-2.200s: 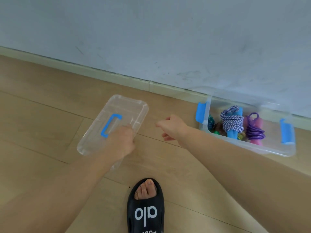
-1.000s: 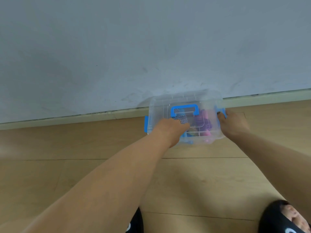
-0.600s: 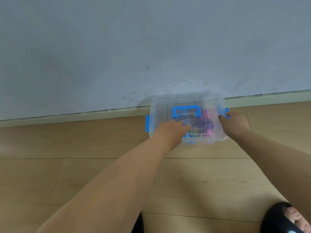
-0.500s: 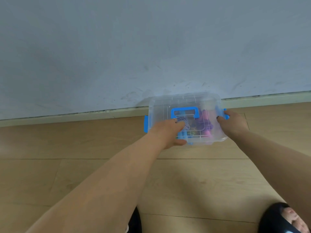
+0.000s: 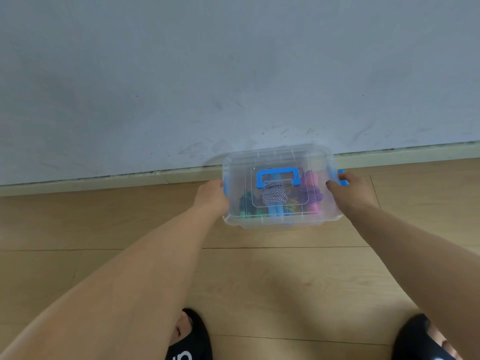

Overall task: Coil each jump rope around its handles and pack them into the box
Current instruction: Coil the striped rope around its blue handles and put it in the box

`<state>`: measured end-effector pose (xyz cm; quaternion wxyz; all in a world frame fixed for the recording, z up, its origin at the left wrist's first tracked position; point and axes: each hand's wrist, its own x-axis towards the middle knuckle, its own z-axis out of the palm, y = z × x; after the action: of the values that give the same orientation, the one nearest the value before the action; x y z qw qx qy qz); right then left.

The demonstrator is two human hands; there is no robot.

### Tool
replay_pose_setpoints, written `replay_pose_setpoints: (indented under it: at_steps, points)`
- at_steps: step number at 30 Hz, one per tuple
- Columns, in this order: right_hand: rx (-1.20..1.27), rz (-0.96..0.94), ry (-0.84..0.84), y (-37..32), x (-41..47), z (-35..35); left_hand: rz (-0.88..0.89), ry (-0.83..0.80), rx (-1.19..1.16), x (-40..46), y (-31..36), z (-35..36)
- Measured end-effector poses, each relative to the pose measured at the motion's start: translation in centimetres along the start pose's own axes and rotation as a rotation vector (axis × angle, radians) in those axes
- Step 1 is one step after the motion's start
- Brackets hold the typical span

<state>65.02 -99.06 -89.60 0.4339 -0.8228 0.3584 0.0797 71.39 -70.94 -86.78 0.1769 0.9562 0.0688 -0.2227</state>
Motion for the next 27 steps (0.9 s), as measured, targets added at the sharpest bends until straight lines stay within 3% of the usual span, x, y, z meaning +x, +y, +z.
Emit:
replay_pose_setpoints:
  at_steps: [19,23,27]
  points:
    - [0.21,0.071,0.015,0.6,0.2,0.3,-0.217,-0.038,-0.294,2.5,-1.9,0.1]
    - [0.148,0.069,0.106,0.3,-0.1,0.0,-0.386,-0.195,-0.612,2.1,-2.5,0.2]
    - [0.197,0.135,0.064,-0.3,-0.2,-0.1,-0.269,-0.085,-0.54,2.5,-2.5,0.2]
